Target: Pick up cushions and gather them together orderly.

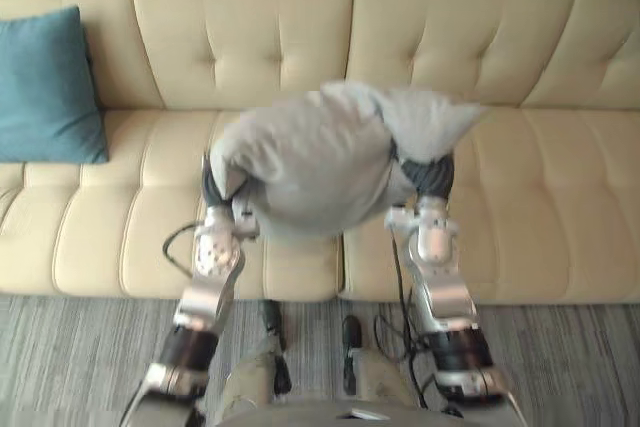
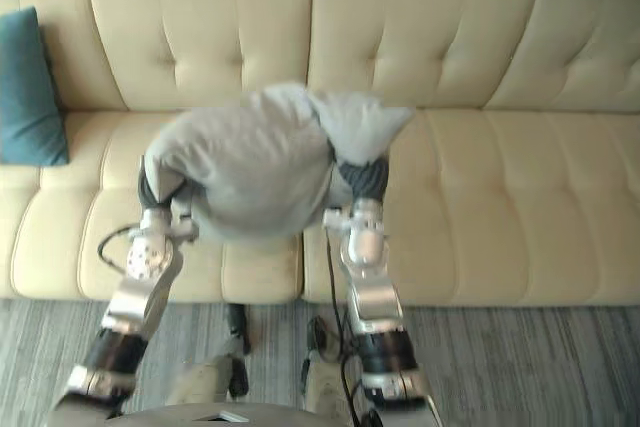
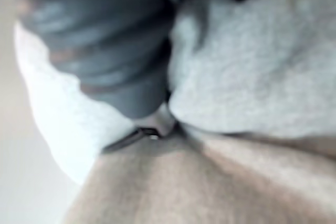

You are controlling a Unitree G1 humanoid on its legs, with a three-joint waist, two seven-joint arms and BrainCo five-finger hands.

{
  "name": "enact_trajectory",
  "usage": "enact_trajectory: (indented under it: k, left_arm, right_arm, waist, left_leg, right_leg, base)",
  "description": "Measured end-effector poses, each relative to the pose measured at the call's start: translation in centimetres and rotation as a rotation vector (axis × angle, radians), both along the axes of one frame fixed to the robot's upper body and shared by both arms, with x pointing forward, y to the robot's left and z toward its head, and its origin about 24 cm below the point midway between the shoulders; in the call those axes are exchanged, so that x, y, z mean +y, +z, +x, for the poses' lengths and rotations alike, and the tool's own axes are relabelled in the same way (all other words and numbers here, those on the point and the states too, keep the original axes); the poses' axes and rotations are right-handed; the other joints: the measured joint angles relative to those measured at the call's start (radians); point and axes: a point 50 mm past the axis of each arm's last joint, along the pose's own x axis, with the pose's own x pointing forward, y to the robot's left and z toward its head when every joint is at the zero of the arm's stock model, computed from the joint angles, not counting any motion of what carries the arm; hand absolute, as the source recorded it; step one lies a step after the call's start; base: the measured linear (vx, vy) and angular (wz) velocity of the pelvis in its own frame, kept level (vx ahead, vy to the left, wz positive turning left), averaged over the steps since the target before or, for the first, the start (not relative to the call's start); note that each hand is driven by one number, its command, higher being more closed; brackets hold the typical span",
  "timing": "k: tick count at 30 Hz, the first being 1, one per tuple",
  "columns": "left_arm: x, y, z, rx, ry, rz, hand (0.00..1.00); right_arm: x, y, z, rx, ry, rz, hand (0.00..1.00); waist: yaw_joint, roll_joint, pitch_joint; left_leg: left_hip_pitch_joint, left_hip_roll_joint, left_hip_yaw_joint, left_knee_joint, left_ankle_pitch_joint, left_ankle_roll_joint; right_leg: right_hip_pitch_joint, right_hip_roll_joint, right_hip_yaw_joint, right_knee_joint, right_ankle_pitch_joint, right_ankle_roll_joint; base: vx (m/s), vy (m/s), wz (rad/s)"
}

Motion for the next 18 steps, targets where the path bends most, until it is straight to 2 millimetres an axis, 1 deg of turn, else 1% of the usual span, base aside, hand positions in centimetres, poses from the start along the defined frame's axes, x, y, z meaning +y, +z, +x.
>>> enact_trajectory:
  k: [1,3,4,5,6,7,8,9,10,11,12,13,14,18]
  left_arm:
    - [0.0,1.6,0.9,-0.046,0.017,0.024,1.00]
    - [-0.3,4.2,2.1,-0.125,0.036,0.062,1.00]
    - [-0.5,7.2,3.2,-0.211,0.061,0.092,1.00]
    - [-0.7,9.6,4.0,-0.275,0.084,0.119,1.00]
    - [-0.8,10.9,4.3,-0.306,0.091,0.125,1.00]
    - [-1.3,14.4,5.0,-0.384,0.108,0.132,1.00]
    - [-1.7,16.6,5.1,-0.435,0.116,0.121,1.00]
    - [-1.8,17.5,5.1,-0.453,0.118,0.117,1.00]
    - [-2.0,18.7,5.0,-0.480,0.120,0.109,1.00]
    - [-2.4,19.7,5.1,-0.495,0.115,0.112,1.00]
    - [-2.6,20.0,5.1,-0.498,0.112,0.114,1.00]
    - [-2.9,20.6,5.3,-0.498,0.104,0.118,1.00]
    - [-3.5,20.9,5.5,-0.486,0.092,0.121,1.00]
    - [-3.9,20.7,5.5,-0.470,0.064,0.094,1.00]
  right_arm:
    - [0.1,1.3,0.4,-0.048,-0.017,0.016,1.00]
    - [0.1,3.2,0.8,-0.117,-0.047,0.040,1.00]
    - [0.1,5.3,1.2,-0.195,-0.097,0.046,1.00]
    - [0.1,7.2,1.5,-0.259,-0.134,0.060,1.00]
    - [0.1,8.3,1.8,-0.290,-0.154,0.062,1.00]
    - [-0.1,11.3,2.0,-0.384,-0.210,0.088,1.00]
    - [-0.3,13.2,1.9,-0.450,-0.248,0.095,1.00]
    - [-0.4,14.0,1.8,-0.473,-0.261,0.102,1.00]
    - [-0.5,15.0,1.6,-0.503,-0.282,0.116,1.00]
    - [-0.7,15.7,1.4,-0.525,-0.310,0.141,1.00]
    - [-1.0,15.9,1.4,-0.531,-0.322,0.149,1.00]
    - [-1.4,16.3,1.3,-0.534,-0.348,0.156,1.00]
    - [-1.8,16.7,1.3,-0.531,-0.373,0.158,1.00]
    - [-2.1,17.3,1.4,-0.516,-0.406,0.163,1.00]
  waist:
    - [0.000,0.005,0.007]
    - [0.000,0.014,0.018]
    - [0.001,0.019,0.033]
    - [0.001,0.023,0.055]
    - [-0.001,0.026,0.063]
    - [-0.001,0.039,0.085]
    - [-0.001,0.047,0.114]
    - [0.001,0.048,0.127]
    - [0.001,0.050,0.145]
    - [-0.003,0.052,0.149]
    - [-0.005,0.053,0.157]
    - [-0.006,0.053,0.176]
    - [-0.005,0.052,0.204]
    - [-0.001,0.052,0.213]
  left_leg:
    - [-0.017,-0.004,0.002,0.000,0.004,-0.004]
    - [-0.048,-0.006,0.010,0.000,0.008,-0.010]
    - [-0.083,-0.005,0.026,0.000,0.016,-0.021]
    - [-0.109,-0.005,0.029,0.000,0.017,-0.023]
    - [-0.127,-0.005,0.031,0.000,0.017,-0.022]
    - [-0.182,-0.004,0.039,0.000,0.016,-0.022]
    - [-0.209,-0.002,0.054,0.000,0.018,-0.023]
    - [-0.220,-0.001,0.058,0.000,0.020,-0.026]
    - [-0.242,0.000,0.061,0.000,0.054,-0.049]
    - [-0.280,-0.001,0.065,0.000,0.083,-0.042]
    - [-0.289,-0.001,0.066,0.000,0.095,-0.032]
    - [-0.298,-0.002,0.066,0.000,0.104,-0.023]
    - [-0.303,-0.003,0.066,0.000,0.104,-0.023]
    - [-0.354,-0.003,0.077,0.000,0.107,-0.028]
  right_leg:
    - [-0.033,-0.008,-0.001,0.034,-0.013,0.001]
    - [-0.081,-0.015,-0.001,0.075,-0.023,0.000]
    - [-0.132,-0.020,-0.001,0.108,-0.030,-0.002]
    - [-0.169,-0.025,-0.001,0.132,-0.032,-0.003]
    - [-0.192,-0.027,-0.001,0.141,-0.032,-0.003]
    - [-0.255,-0.030,-0.001,0.159,-0.028,-0.004]
    - [-0.287,-0.032,-0.001,0.168,-0.022,-0.005]
    - [-0.301,-0.034,0.000,0.173,-0.022,-0.005]
    - [-0.331,-0.034,0.004,0.188,-0.022,-0.005]
    - [-0.378,-0.035,0.007,0.209,-0.024,-0.006]
    - [-0.389,-0.036,0.008,0.215,-0.024,-0.006]
    - [-0.403,-0.036,0.013,0.229,-0.024,-0.006]
    - [-0.416,-0.035,0.021,0.241,-0.027,-0.010]
    - [-0.486,-0.036,0.033,0.274,-0.029,-0.013]
  base:
    - [-0.13,-0.026,0.10]
    - [-0.10,-0.029,0.13]
    - [-0.09,-0.029,0.15]
    - [-0.10,-0.028,0.12]
    - [-0.13,-0.021,0.13]
    - [-0.11,-0.002,0.13]
    - [-0.09,0.003,0.09]
    - [-0.04,0.006,-0.03]
    - [-0.01,0.000,-0.08]
    - [0.00,0.005,-0.04]
    - [0.05,0.010,0.02]
    - [0.10,0.010,0.06]
    - [0.11,0.004,0.04]
    - [0.09,-0.008,0.00]
